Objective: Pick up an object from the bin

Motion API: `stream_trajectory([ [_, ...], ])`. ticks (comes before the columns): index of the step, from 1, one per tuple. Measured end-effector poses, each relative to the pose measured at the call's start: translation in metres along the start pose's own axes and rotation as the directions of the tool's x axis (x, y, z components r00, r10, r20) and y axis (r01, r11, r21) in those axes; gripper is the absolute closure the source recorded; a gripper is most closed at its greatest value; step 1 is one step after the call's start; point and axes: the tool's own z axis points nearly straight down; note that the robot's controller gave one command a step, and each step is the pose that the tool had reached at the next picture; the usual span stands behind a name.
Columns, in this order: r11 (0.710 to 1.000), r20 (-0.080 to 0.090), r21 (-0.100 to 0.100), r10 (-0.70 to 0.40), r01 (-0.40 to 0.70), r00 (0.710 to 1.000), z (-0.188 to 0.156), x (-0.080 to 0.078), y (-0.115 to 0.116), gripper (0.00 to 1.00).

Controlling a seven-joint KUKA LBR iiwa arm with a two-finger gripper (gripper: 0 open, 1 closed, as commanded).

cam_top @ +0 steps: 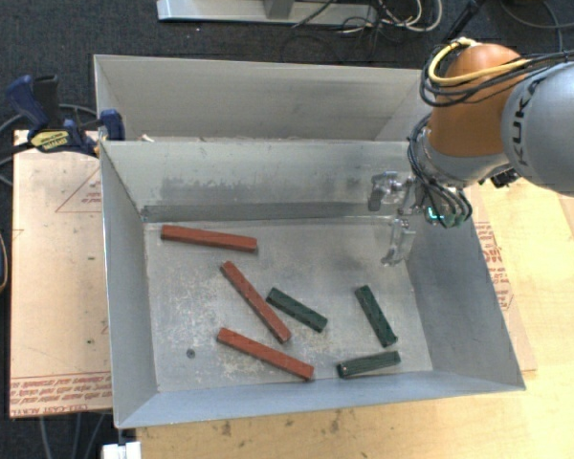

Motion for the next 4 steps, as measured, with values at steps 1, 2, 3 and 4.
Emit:
stream_trajectory([
  [1, 0.959, 0.006, 0.002, -0.284, 0.284, 0.959, -0.029, 0.085, 0.034, 0.00],
  [2, 0.675, 0.001, 0.003, -0.738, 0.738, 0.675, 0.064, 0.115, 0.040, 0.00],
  [3, 0.326, 0.011, 0.006, -0.945, 0.945, 0.326, 0.062, 0.051, -0.015, 0.00],
  [4, 0.325, 0.005, 0.007, -0.946, 0.946, 0.325, 0.063, 0.052, -0.018, 1.00],
])
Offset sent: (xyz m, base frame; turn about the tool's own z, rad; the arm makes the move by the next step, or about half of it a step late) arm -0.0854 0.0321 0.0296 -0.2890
